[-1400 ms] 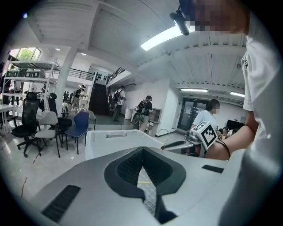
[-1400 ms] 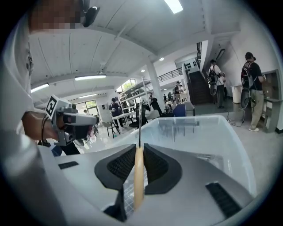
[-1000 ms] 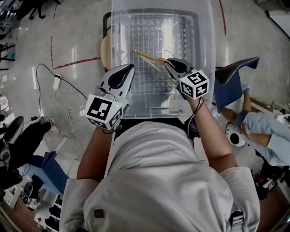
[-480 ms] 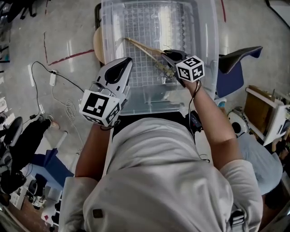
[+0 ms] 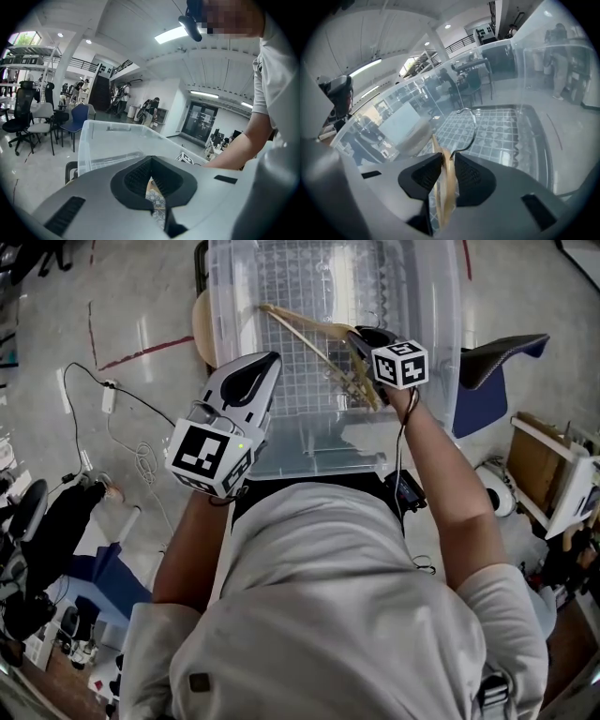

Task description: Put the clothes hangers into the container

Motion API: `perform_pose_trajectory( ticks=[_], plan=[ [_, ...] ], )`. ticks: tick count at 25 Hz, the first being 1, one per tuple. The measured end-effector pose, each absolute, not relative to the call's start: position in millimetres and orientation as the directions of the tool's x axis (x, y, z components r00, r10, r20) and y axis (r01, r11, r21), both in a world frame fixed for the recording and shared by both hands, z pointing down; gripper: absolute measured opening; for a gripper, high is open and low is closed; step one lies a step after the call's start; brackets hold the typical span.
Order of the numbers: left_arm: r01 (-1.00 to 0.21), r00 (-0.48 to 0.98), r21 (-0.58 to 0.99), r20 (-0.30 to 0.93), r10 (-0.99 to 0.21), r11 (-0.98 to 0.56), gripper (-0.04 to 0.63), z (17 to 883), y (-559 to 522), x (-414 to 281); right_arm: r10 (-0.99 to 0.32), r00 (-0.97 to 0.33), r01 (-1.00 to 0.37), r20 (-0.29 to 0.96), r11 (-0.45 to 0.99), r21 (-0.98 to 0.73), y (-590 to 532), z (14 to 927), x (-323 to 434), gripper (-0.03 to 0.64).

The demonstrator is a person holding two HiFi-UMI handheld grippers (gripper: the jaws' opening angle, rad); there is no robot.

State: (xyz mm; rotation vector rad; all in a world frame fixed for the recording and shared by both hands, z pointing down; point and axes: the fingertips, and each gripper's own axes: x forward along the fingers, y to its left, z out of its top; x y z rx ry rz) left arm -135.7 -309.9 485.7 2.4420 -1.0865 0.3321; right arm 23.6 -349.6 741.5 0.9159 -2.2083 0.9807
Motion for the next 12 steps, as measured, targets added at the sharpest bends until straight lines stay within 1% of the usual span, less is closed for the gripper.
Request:
perform_pose_trajectory(
  ticks=[8,12],
  plan=[
    [-0.737,0.675,0.309,0.401,-0.62,-0.602,0.017,494.4,-319.8,-133.2,-0.416,-0.458,-0.86,0.786,0.432,-0.272,-375.4,784.5,50.6,0.161],
    [-0.728,0.683,0.32,0.413,-0.602,-0.607,0.018,504.5,-324.0,-128.0,-0.419,-0.432,-0.881,0.799,0.387,-0.273,-381.6,807.9,58.8,0.175]
  ],
)
